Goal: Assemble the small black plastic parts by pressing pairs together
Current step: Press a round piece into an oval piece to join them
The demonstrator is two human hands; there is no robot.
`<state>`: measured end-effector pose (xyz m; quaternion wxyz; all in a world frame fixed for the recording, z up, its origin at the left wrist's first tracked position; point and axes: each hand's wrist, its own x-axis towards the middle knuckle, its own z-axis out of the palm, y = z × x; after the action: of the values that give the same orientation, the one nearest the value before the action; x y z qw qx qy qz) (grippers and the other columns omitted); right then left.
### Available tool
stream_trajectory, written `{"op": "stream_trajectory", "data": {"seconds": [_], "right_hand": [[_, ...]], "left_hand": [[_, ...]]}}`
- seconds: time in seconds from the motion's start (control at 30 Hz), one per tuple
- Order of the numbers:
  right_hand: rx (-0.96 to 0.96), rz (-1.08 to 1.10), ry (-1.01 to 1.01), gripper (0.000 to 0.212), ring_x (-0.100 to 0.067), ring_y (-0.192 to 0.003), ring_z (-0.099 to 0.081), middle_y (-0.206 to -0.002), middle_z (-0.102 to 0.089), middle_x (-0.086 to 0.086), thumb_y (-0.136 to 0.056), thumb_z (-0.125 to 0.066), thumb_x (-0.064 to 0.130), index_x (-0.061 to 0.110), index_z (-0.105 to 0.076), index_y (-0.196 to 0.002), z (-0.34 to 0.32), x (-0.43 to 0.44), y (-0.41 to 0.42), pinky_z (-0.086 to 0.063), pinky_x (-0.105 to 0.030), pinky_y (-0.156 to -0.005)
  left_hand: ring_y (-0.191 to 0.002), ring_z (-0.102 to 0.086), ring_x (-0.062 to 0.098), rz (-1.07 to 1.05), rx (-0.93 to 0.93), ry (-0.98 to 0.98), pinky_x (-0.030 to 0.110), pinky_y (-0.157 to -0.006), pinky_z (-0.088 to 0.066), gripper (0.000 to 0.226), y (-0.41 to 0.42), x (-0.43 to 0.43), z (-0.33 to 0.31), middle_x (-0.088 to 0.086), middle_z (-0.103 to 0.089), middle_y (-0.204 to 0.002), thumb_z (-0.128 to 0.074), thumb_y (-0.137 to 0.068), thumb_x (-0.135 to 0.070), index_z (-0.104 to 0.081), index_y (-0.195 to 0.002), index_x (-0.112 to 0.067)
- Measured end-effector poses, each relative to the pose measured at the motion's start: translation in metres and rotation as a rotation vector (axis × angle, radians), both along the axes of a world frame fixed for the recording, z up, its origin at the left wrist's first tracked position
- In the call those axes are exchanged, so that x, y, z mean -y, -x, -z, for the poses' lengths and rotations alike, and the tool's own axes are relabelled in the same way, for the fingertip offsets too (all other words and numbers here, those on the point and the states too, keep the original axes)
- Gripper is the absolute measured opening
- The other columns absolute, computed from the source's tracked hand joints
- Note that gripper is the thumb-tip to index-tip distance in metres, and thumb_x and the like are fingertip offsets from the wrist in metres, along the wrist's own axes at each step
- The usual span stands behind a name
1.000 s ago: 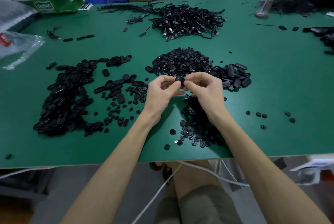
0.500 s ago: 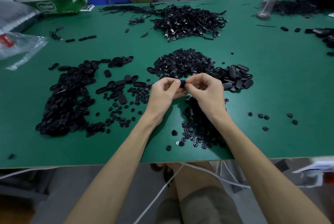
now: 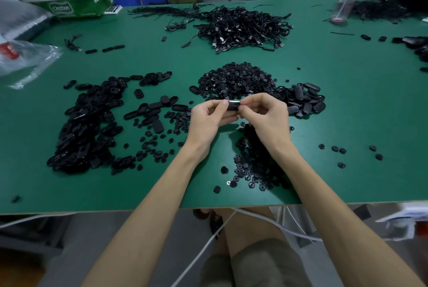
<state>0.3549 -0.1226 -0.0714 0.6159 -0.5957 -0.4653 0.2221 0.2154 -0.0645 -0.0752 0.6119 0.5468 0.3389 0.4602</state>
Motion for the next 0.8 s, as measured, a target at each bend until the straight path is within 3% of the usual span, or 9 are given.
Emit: {"op": "stream_trajectory", "data": {"seconds": [0.17, 0.47, 0.8], "right_hand": [[-0.055, -0.001, 0.005, 0.010, -0.020, -0.082, -0.072, -0.084, -0.075, 0.001, -0.088, -0.075, 0.006, 0.016, -0.074, -0.092, -0.0013, 0.0001, -0.0010, -0.054, -0.027, -0.074], [0.075, 0.010, 0.010, 0.010, -0.017, -0.082, -0.070, -0.087, -0.075, 0.001, -0.087, -0.074, 0.004, 0.014, -0.074, -0.091, -0.0019, 0.0018, 0.0030, -0.058, -0.029, -0.079], [0.106, 0.043, 0.024, 0.011, -0.010, -0.077, -0.067, -0.084, -0.073, 0.004, -0.087, -0.074, 0.005, 0.015, -0.074, -0.091, -0.0035, 0.0031, 0.0031, -0.054, -0.023, -0.076]], "left_hand": [[-0.093, -0.078, 0.027, -0.014, -0.010, 0.014, 0.030, -0.078, -0.062, 0.025, 0.0016, -0.0012, -0.0006, 0.014, -0.079, -0.103, -0.057, -0.106, -0.013, -0.070, -0.113, 0.007], [-0.091, -0.078, 0.026, 0.009, -0.022, -0.010, 0.029, -0.077, -0.061, 0.022, 0.0002, -0.0006, 0.0009, 0.017, -0.079, -0.097, -0.064, -0.102, -0.012, -0.070, -0.111, 0.008], [-0.092, -0.078, 0.026, -0.001, -0.025, -0.033, 0.029, -0.077, -0.062, 0.021, 0.0001, -0.0019, 0.0018, 0.015, -0.079, -0.098, -0.065, -0.101, -0.012, -0.071, -0.110, 0.006]]}}
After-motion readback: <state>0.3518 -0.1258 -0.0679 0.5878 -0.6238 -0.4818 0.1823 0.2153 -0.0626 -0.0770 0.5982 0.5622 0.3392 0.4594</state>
